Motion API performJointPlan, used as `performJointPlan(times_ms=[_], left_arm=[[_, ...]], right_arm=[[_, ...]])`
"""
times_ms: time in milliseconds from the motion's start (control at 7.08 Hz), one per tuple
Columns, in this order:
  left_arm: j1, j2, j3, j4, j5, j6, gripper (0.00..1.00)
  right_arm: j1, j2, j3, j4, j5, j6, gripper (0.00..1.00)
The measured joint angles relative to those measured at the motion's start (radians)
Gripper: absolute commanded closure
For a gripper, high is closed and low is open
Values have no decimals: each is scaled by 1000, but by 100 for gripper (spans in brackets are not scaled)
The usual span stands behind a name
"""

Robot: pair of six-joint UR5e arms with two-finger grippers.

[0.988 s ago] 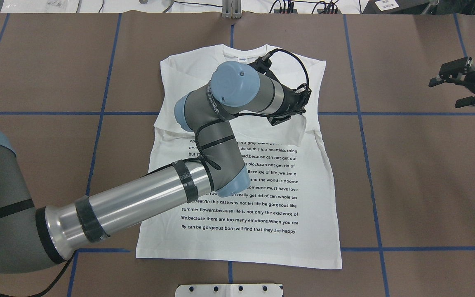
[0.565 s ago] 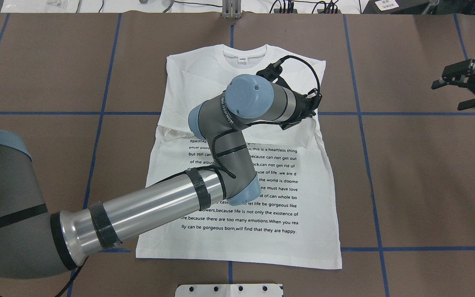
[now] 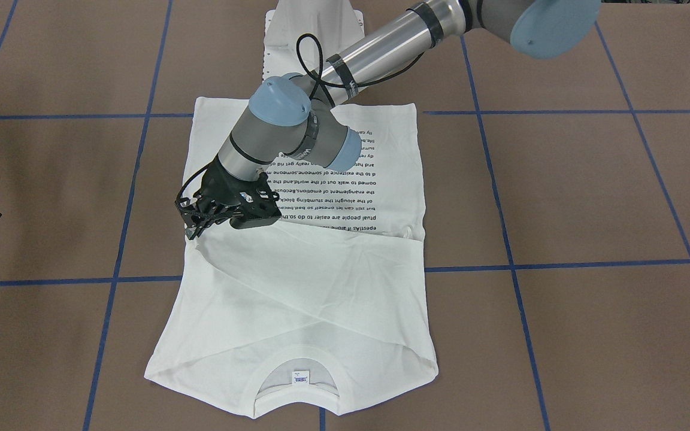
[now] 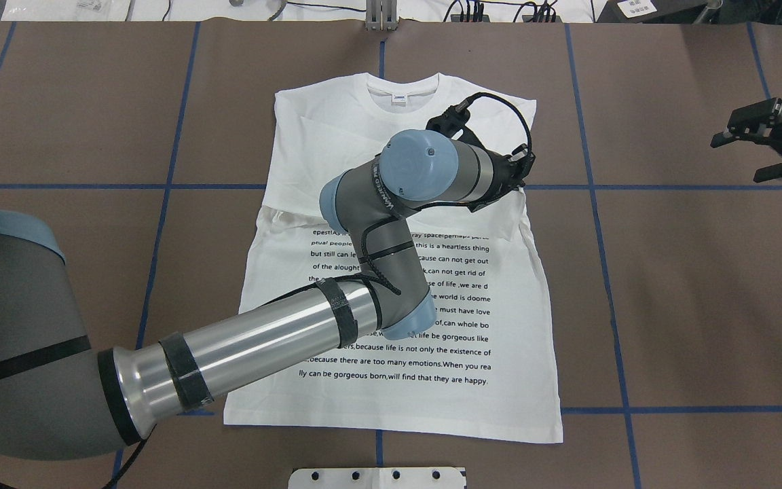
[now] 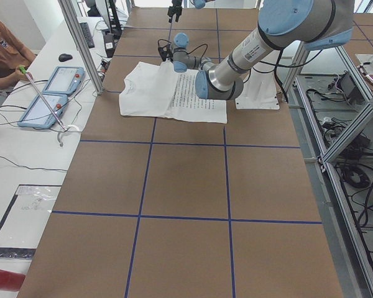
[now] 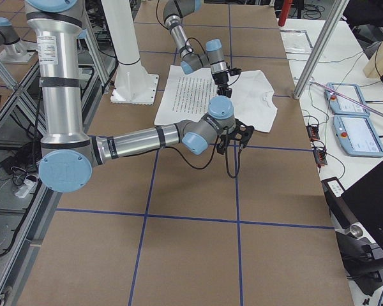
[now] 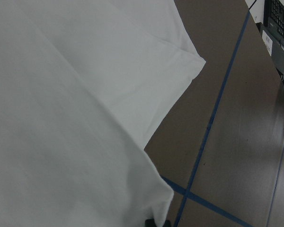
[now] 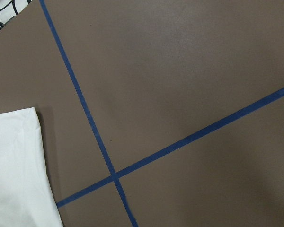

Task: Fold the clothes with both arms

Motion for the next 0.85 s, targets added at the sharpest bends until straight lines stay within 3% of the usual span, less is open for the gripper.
performJointPlan(times_ms=[424, 565, 847], left_arm=[[17, 8, -13, 21, -7, -53, 28], [17, 37, -65, 55, -50, -63, 30], [-2, 198, -323, 154, -144, -46, 32]], right_arm=[[-24, 1, 12, 3, -1, 26, 0], [-61, 1, 32, 3, -7, 70, 0], [-207, -16, 141, 3, -89, 248, 0]])
